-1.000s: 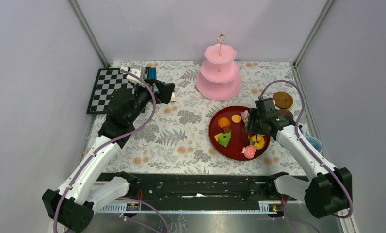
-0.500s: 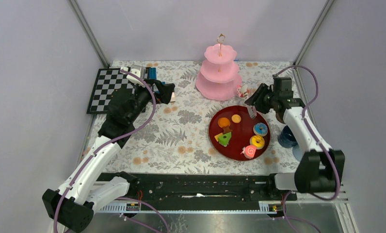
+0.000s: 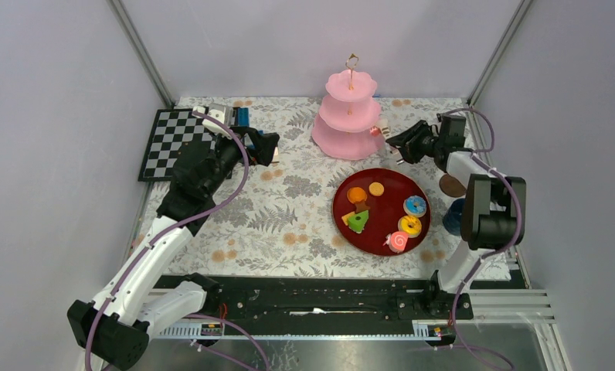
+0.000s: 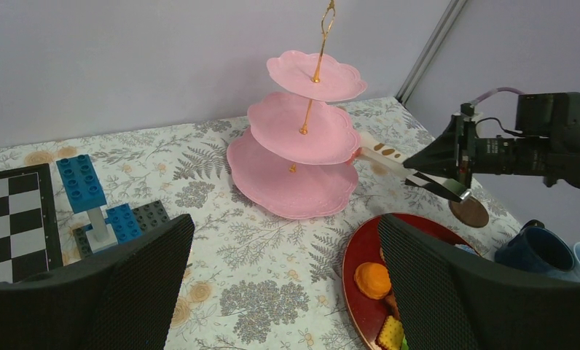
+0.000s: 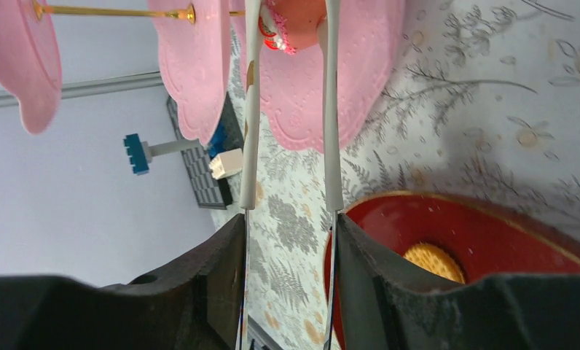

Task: Serve the afternoon tea

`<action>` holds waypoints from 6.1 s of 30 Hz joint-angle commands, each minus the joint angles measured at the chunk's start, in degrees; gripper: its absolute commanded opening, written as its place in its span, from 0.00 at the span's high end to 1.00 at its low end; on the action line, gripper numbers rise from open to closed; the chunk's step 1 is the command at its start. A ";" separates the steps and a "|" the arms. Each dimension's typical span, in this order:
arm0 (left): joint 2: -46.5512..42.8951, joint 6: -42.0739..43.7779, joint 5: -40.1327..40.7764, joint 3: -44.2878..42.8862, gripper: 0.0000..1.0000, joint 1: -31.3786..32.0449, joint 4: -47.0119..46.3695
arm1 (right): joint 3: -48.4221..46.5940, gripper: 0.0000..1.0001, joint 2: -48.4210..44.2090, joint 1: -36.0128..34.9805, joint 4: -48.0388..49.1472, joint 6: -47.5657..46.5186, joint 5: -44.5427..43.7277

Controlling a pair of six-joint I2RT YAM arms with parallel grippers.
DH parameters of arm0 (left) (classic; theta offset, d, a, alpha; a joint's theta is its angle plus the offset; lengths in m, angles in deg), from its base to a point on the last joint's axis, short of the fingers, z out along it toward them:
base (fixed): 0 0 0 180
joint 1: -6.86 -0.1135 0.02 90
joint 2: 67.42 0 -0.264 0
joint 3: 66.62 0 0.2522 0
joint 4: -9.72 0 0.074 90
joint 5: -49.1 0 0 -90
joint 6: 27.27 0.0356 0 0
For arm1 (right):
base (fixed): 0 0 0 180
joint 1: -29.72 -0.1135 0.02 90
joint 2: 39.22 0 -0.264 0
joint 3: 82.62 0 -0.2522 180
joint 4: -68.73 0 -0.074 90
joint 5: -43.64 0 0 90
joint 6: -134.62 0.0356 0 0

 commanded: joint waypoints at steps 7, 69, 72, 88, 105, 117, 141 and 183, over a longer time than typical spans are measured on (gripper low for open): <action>0.59 -0.71 -1.74 -2.34 0.01 0.31 -2.68 | -8.80 0.64 12.90 -0.06 16.91 9.40 8.44; 1.38 -1.36 -2.82 -2.43 0.01 0.31 -2.77 | -15.27 0.42 17.37 0.61 5.24 3.23 7.18; 1.38 -1.36 -2.73 -2.43 0.01 0.32 -2.77 | -12.93 0.42 14.94 1.32 5.12 2.65 6.69; 0.72 -2.92 -4.60 -2.69 0.01 0.66 -3.14 | 7.53 0.45 -21.06 -1.99 -28.01 -19.64 -8.47; -0.56 -3.49 -5.02 -2.89 0.01 1.17 -3.10 | 19.96 0.42 -46.01 -10.42 -47.09 -10.13 1.97; 0.65 -3.21 -4.54 -2.69 0.01 1.37 -3.11 | 25.93 0.37 -49.94 -10.38 -46.91 -7.95 5.08; 1.94 -3.56 -5.13 -2.69 0.01 1.46 -3.12 | 32.98 0.35 -47.74 -10.38 -38.40 -4.71 10.20; 1.74 -3.99 -5.80 -2.95 0.01 1.43 -3.10 | 6.04 0.82 -40.95 -12.74 -54.19 -22.08 -18.22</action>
